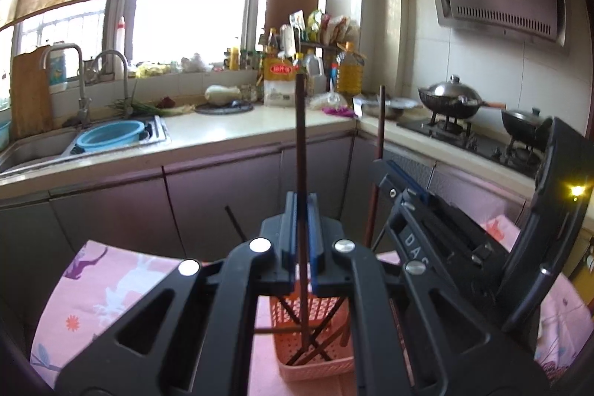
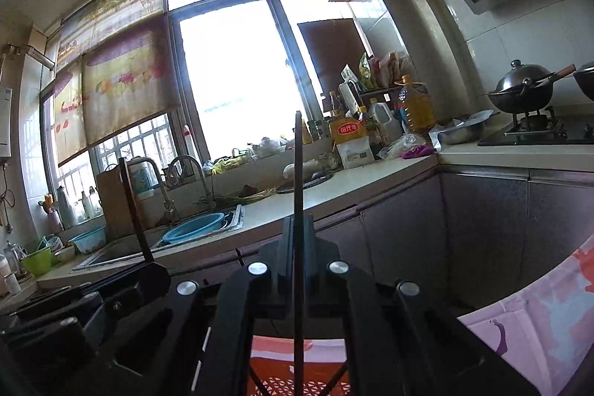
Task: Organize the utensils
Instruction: 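Carry both chopsticks upright over the orange basket and drop them in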
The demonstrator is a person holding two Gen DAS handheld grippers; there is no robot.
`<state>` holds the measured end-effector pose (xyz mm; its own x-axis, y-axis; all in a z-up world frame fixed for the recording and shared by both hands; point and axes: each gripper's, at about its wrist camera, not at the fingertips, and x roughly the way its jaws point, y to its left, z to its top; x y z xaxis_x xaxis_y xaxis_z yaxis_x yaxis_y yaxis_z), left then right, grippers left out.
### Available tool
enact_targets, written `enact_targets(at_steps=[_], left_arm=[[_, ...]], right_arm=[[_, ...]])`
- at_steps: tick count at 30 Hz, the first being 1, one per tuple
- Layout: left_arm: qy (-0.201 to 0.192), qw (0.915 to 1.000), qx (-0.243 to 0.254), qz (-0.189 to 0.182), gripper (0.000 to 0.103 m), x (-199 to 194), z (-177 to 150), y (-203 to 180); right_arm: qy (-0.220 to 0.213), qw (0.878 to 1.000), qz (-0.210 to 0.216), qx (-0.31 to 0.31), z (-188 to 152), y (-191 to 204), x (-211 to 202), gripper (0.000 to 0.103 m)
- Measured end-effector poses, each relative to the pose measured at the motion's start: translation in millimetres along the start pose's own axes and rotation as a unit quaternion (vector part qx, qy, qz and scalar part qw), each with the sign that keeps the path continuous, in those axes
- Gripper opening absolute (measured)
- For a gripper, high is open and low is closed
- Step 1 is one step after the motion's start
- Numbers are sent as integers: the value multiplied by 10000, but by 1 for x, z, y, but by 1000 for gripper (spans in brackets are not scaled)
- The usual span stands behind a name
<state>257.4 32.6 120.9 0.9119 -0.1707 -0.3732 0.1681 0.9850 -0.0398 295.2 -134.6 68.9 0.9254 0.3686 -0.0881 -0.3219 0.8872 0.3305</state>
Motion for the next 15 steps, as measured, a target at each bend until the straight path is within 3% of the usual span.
enact_targets(at_steps=[3, 5, 8, 11, 15], left_arm=[[253, 9996, -66, -54, 5, 7, -18, 1], [243, 9994, 30, 225, 6, 5, -32, 0], [446, 9985, 68, 297, 11, 6, -42, 0], [635, 9978, 23, 182, 17, 0, -41, 3], [615, 9977, -228, 175, 20, -24, -31, 9]], right_arm=[[219, 9997, 66, -42, -17, 0, -3, 0], [402, 9990, 148, -96, -30, 3, -7, 0], [896, 9950, 432, -112, -50, 9, -17, 0], [1234, 9911, 441, -248, -61, 18, -32, 0], [1313, 9902, 423, -233, -50, 21, -63, 0]])
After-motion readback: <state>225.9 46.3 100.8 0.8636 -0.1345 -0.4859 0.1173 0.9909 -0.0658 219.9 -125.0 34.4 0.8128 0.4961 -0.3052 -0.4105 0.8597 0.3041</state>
